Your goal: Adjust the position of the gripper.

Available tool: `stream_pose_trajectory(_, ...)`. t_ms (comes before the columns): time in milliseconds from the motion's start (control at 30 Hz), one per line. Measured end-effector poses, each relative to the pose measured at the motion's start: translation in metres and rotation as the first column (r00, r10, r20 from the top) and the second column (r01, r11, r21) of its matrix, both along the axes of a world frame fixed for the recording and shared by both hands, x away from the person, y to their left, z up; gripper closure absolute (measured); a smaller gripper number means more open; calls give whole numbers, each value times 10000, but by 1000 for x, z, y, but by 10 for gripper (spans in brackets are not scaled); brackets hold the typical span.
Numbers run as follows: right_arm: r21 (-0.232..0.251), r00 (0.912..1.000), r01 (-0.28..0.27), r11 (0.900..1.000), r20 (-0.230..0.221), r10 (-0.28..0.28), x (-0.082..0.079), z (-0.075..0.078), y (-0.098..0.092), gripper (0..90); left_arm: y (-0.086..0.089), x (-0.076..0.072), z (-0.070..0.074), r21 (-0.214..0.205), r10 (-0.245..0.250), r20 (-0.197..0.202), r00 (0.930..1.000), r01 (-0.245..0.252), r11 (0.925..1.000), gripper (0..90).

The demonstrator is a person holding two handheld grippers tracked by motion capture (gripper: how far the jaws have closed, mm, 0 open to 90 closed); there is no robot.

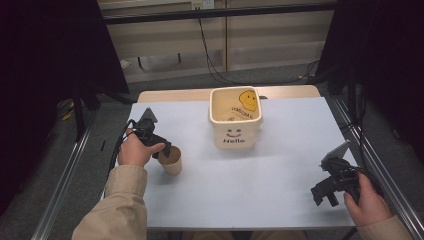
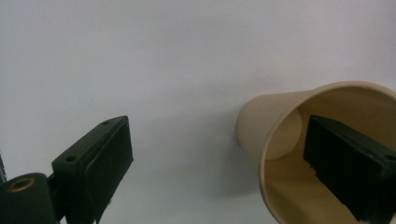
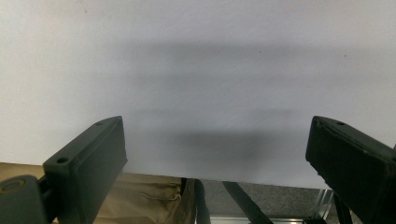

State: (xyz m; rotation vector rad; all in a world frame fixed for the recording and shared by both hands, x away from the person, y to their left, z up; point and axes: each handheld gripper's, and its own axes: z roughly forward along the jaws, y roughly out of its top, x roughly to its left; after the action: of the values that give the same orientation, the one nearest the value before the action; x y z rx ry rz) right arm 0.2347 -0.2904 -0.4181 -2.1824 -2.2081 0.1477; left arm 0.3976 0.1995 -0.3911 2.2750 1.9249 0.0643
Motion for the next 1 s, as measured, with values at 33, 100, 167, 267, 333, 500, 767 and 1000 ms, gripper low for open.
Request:
stream_pose_trajectory(33, 20, 10000, -36, 10000, 59, 36, 0, 0, 0, 49, 0, 0, 0, 30, -36, 20, 10000, 36, 10000, 79)
stream_pose_trajectory(100, 76, 10000, 44, 10000, 52, -44, 0, 1, 0, 49, 1, 0, 1, 5, -64, -30, 10000, 64, 10000, 79)
stream_pose_trajectory(167, 85, 9999, -59, 9999, 142, 58, 0, 0, -2, 50, 1, 0, 1, -34, 13, 45, 10000, -13, 10000, 79)
stream_pose_trajectory(267, 104, 10000, -41, 9999, 65, 41, 0, 0, -2, 52, 1, -1, 0, 44, 78, 183, 9998, -79, 10000, 79)
stream_pose_trajectory(333, 71, 9998, -168, 9998, 138, 167, 0, 0, -2, 51, 1, -1, 3, -11, 6, 55, 10000, -6, 10000, 79)
stream_pose_trajectory(500, 85, 9997, -173, 9998, 147, 172, 2, 3, 0, 49, 1, -1, 9, 34, -86, -17, 10000, 86, 10000, 79)
stream_pose_trajectory(767, 84, 9995, -279, 9996, 153, 277, 4, 2, 1, 51, -1, 1, 20, 68, -94, -55, 9999, 95, 9999, 78)
stream_pose_trajectory(1000, 126, 9993, -321, 9994, 219, 318, 4, 4, 2, 50, -4, 2, 35, -96, -225, -143, 9996, 223, 9997, 69)
